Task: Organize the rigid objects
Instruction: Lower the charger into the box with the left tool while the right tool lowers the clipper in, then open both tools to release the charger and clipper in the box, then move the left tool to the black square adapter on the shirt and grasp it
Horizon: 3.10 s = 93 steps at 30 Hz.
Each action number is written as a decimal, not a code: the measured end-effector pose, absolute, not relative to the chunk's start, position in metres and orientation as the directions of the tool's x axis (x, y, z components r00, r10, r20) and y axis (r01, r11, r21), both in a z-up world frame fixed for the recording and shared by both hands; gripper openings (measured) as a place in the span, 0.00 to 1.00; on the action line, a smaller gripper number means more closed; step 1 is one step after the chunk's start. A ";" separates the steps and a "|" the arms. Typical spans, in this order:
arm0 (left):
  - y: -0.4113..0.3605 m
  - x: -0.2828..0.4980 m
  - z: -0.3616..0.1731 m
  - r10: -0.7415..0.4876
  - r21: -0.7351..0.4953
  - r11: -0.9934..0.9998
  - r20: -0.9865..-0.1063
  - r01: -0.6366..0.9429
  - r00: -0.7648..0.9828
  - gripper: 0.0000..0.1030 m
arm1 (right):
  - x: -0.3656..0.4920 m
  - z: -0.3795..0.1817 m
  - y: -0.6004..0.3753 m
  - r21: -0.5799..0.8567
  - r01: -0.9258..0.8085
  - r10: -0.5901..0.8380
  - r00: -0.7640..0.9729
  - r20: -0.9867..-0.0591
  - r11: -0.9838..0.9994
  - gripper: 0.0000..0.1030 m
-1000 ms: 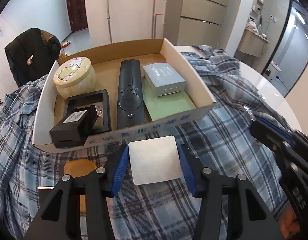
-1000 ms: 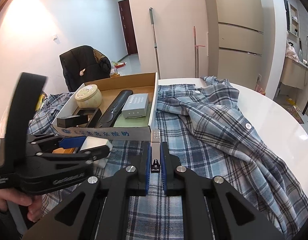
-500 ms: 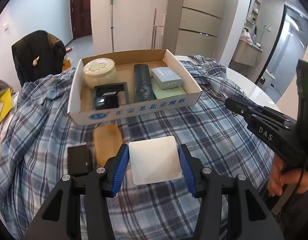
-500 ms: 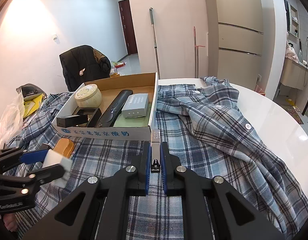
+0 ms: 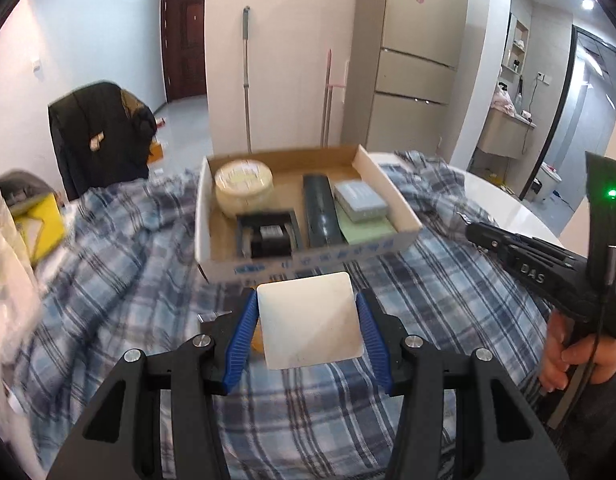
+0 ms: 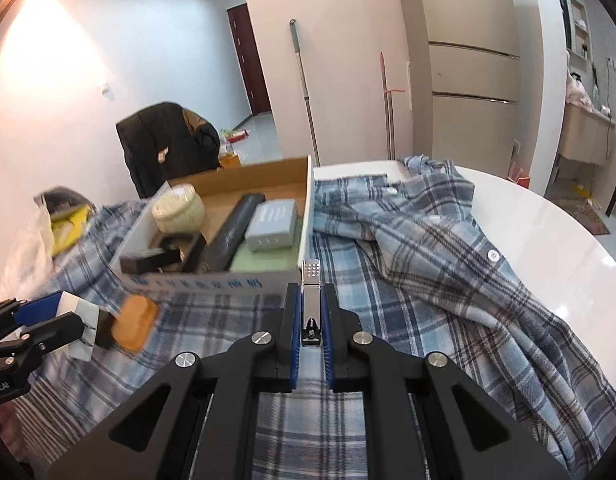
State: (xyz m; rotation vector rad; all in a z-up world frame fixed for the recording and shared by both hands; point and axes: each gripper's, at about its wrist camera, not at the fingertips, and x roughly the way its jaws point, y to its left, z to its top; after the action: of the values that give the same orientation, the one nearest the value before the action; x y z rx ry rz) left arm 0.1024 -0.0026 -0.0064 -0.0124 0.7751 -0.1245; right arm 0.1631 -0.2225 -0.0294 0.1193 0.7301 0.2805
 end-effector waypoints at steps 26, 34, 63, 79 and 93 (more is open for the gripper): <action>0.046 0.221 -0.030 -0.129 -0.132 0.990 -0.751 0.044 0.648 0.51 | 0.227 -0.018 -0.165 0.140 -0.292 0.312 0.702 -0.640 0.946 0.08; 0.054 0.239 -0.045 -0.185 -0.200 0.979 -0.779 0.042 0.600 0.51 | 0.231 -0.024 -0.164 0.137 -0.294 0.309 0.686 -0.659 0.946 0.08; 0.057 0.158 0.024 0.013 -0.003 1.000 -0.346 -0.015 0.938 1.00 | 0.261 -0.060 -0.126 0.152 -0.347 0.339 0.580 -0.741 0.925 0.08; 0.063 0.137 0.034 -0.016 -0.011 1.000 -0.367 0.012 0.930 1.00 | 0.251 -0.038 -0.140 0.186 -0.290 0.335 0.635 -0.696 0.939 0.59; 0.058 0.078 0.064 -0.030 -0.006 1.000 -0.309 0.029 0.951 1.00 | 0.160 0.037 -0.169 0.107 -0.323 0.329 0.786 -0.523 0.940 0.87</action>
State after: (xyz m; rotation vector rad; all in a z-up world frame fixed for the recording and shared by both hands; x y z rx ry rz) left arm 0.0779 0.0583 0.0643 -0.0013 0.3141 -0.0301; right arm 0.1602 -0.1686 0.0371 0.0115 0.5664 0.3517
